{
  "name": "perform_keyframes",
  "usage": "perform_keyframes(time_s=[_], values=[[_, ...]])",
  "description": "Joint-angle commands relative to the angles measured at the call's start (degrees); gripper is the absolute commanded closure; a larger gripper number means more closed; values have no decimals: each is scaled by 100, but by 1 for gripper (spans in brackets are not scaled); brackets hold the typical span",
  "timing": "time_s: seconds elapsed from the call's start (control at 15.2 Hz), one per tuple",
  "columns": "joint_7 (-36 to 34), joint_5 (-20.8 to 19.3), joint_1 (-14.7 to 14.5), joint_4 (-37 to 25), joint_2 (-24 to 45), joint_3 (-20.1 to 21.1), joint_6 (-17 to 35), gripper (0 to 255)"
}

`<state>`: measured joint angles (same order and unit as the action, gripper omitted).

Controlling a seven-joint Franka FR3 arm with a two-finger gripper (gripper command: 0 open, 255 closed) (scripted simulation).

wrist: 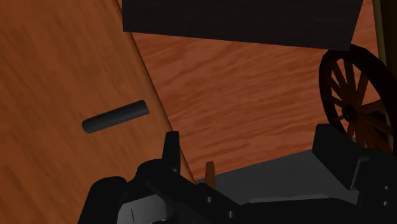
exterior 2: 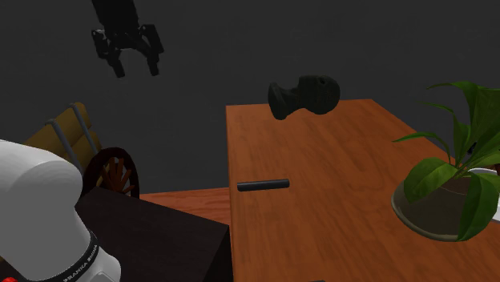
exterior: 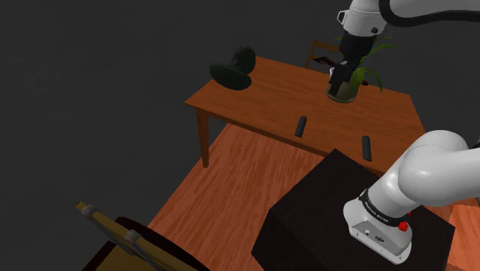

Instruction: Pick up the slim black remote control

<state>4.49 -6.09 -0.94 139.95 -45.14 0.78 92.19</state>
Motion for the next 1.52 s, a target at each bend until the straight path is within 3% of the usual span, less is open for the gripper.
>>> perform_keyframes(time_s=[0.0, 0.86, 1.45], values=[[0, 0, 0, 0, 0, 0, 0, 0], [-1277, 257, 776, -111, 2474, -522, 2090, 0], [-1808, 782, 1164, -654, 4311, -971, 3202, 0]])
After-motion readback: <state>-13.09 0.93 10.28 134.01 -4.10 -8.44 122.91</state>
